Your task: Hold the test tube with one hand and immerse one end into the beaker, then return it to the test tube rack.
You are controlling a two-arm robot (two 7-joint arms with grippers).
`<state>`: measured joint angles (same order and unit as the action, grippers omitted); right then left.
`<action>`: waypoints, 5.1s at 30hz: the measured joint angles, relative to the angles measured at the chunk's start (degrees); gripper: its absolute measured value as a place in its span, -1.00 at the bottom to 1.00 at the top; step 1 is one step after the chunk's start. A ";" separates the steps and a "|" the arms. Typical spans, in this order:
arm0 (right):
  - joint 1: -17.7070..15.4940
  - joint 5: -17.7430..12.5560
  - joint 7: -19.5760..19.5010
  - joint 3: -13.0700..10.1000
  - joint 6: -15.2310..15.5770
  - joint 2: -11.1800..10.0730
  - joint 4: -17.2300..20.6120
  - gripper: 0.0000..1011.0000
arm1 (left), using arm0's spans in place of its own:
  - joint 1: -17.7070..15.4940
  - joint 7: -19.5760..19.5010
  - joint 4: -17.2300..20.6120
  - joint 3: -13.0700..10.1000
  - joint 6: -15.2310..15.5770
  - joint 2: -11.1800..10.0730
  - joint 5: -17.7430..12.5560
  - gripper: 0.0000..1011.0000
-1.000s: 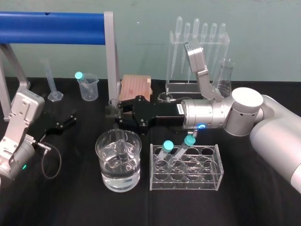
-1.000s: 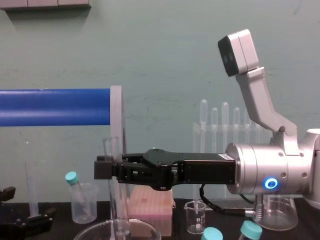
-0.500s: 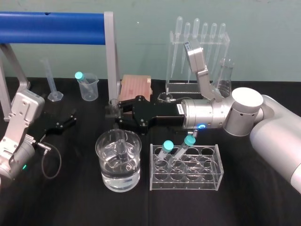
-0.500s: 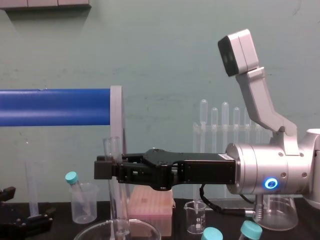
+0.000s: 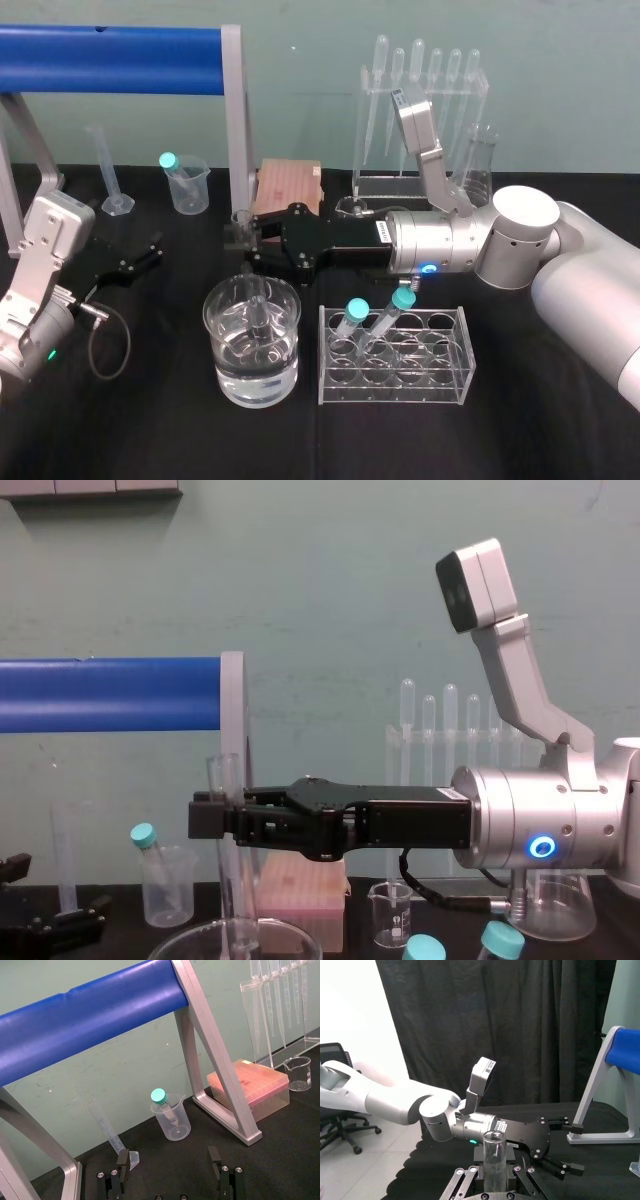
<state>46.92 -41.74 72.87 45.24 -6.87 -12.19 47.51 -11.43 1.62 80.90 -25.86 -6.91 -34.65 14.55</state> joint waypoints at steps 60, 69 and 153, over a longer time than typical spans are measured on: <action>0.00 0.00 0.00 0.00 0.00 0.00 0.00 -0.51 | 0.00 0.00 0.00 0.00 0.00 0.00 0.00 0.98; 0.00 0.00 0.00 0.00 0.00 0.00 0.00 -0.51 | 0.00 0.00 0.00 0.00 0.00 0.00 0.00 0.98; -1.56 -3.58 1.43 -5.41 -6.50 -3.81 8.71 -0.51 | 0.00 0.00 0.00 0.00 0.00 0.00 0.00 0.98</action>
<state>45.36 -45.31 74.31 39.82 -13.38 -16.00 56.22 -11.43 1.62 80.90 -25.86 -6.91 -34.65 14.55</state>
